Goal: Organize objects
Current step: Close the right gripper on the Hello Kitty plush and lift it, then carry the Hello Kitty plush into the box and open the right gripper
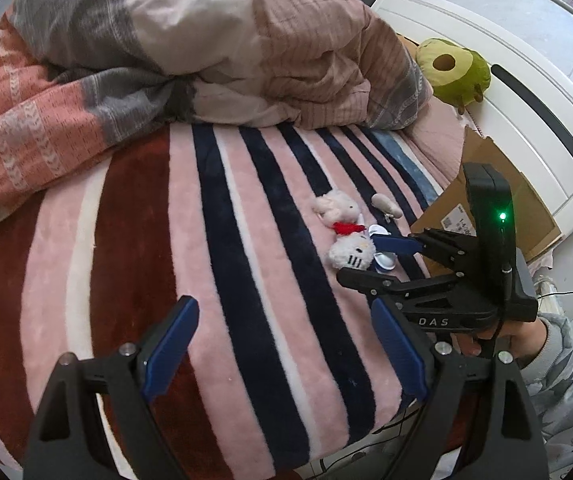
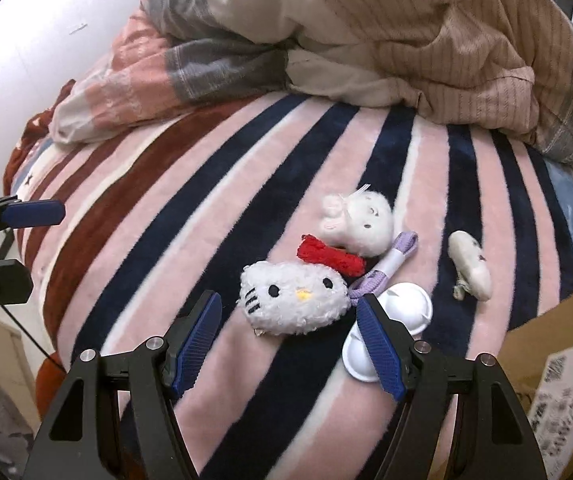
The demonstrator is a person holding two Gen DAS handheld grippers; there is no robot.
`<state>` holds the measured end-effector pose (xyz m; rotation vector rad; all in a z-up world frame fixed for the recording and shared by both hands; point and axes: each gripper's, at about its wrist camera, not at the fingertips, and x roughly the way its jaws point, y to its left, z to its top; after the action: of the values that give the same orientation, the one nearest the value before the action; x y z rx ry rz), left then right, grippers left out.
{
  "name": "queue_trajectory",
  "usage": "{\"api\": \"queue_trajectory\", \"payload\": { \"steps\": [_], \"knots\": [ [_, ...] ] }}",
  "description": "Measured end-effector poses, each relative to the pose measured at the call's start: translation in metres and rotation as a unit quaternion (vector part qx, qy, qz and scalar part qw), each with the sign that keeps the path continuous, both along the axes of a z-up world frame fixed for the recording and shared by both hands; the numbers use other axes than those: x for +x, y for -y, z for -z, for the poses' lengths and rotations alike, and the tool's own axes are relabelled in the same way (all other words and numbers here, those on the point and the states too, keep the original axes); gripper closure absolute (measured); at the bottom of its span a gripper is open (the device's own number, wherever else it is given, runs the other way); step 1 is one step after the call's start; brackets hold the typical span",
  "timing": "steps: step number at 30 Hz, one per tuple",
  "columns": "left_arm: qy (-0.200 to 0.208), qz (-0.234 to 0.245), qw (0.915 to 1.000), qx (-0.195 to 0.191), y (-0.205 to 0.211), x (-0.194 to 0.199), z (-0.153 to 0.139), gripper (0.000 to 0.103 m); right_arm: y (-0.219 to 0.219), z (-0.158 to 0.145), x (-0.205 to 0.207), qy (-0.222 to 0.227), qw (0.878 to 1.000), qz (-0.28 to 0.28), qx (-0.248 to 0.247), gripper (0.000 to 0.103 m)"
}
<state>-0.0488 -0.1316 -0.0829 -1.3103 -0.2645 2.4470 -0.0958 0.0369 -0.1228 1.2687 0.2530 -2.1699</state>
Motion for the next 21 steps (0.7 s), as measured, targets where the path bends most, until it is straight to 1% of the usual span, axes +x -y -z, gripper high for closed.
{"api": "queue_trajectory", "payload": {
  "steps": [1,2,5,7,12,16,18,19,21],
  "knots": [
    [0.002,0.0,1.0,0.001,0.001,-0.001,0.001,0.017,0.002,0.002,0.0,-0.002,1.0,-0.003,0.002,0.043],
    [0.003,0.0,1.0,0.001,0.001,-0.003,0.003,0.017,0.004,0.003,0.0,-0.007,1.0,-0.005,0.009,0.054],
    [0.006,0.001,1.0,0.002,0.001,-0.005,0.005,0.017,0.007,0.003,0.001,-0.015,1.0,-0.006,0.022,0.059],
    [0.005,0.004,1.0,0.004,0.001,-0.006,0.004,0.017,0.007,0.0,0.004,-0.022,0.999,-0.01,0.024,0.06],
    [0.002,0.015,0.9997,0.018,-0.001,-0.007,-0.004,0.017,0.011,-0.018,0.021,-0.035,0.999,-0.042,0.0,0.06],
    [-0.001,0.042,0.9977,0.053,-0.006,-0.008,-0.017,0.017,0.019,-0.044,0.037,-0.05,0.995,-0.077,-0.028,0.06],
    [-0.004,0.052,0.997,0.057,-0.011,-0.008,-0.025,0.017,0.024,-0.057,0.045,-0.059,0.993,-0.093,-0.038,0.06],
    [-0.006,0.057,0.9967,0.056,-0.014,-0.006,-0.03,0.018,0.026,-0.064,0.048,-0.063,0.992,-0.101,-0.043,0.06],
    [-0.01,0.067,0.996,0.058,-0.019,-0.005,-0.039,0.028,0.03,-0.076,0.056,-0.073,0.99,-0.113,-0.05,0.06]
  ]
}}
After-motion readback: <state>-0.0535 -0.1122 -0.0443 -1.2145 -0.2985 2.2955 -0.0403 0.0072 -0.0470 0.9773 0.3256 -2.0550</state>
